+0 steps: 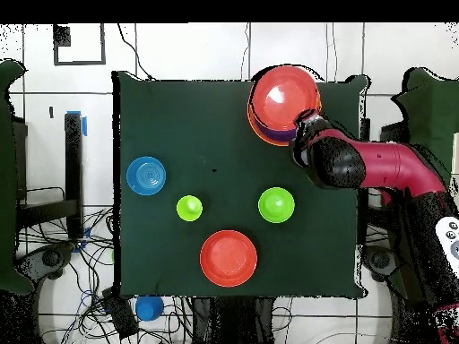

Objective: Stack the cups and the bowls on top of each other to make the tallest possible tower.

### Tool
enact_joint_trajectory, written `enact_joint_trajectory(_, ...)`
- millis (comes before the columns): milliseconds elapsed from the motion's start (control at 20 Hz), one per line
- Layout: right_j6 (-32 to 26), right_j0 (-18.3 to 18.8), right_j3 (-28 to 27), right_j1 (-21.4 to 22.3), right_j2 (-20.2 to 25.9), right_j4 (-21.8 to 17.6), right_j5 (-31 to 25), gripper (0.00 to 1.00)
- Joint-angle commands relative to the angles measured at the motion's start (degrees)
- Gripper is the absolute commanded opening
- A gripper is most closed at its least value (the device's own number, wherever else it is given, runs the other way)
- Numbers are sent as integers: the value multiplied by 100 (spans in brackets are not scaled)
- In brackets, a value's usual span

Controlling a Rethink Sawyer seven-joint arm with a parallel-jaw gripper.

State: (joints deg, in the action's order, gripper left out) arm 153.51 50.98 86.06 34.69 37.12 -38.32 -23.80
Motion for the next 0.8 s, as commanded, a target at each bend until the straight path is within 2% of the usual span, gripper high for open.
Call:
enact_joint_trajectory(50, -1242, -125, 301, -254, 217, -77, -370, 0)
enact_joint_trajectory(400, -1114, -99, 420, -231, 226, -68, -238, 0)
enact_joint_trajectory(800, -1163, -107, 321, -220, 228, -93, -276, 0)
